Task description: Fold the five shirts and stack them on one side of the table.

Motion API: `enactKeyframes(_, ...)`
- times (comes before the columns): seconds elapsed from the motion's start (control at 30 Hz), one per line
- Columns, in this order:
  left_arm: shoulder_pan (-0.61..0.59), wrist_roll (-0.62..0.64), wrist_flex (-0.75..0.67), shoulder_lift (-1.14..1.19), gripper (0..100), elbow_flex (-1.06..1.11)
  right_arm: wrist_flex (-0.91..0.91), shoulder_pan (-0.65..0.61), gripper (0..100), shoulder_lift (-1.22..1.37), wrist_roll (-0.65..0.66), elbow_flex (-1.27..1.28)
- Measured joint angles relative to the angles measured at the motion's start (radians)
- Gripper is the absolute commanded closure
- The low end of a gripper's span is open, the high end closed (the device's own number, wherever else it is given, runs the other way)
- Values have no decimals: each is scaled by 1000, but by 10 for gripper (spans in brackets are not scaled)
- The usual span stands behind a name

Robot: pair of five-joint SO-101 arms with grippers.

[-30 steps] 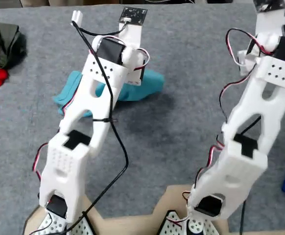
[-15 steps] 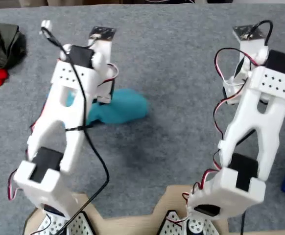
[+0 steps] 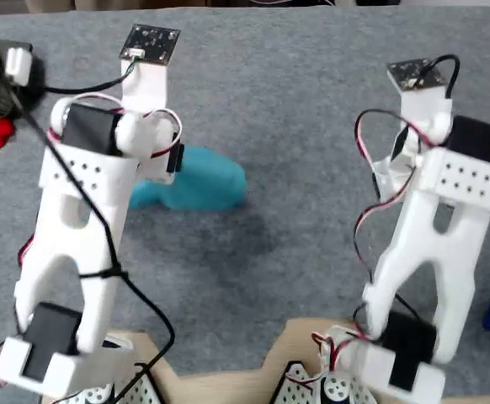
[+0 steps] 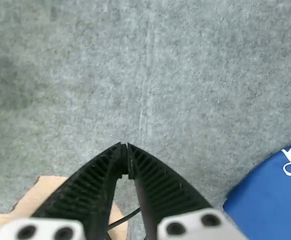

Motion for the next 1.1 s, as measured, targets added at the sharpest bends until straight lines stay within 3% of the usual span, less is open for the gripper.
enactKeyframes(0.43,0,0,0,-83,795,209,0,-8,989,-226,0,78)
enactKeyframes(0.5,0,0,0,-121,789,227,0,-35,989,-244,0,80)
enactKeyframes(0.63,0,0,0,-226,657,247,0,-123,988,-253,0,80)
enactKeyframes(0.83,-15,100,0,-296,661,264,-78,-269,985,-210,0,80)
enactKeyframes(0.97,-138,110,0,-299,660,264,-140,-430,928,-100,0,80)
enactKeyframes(1.1,-381,110,0,-299,659,264,-213,-617,793,44,-26,77)
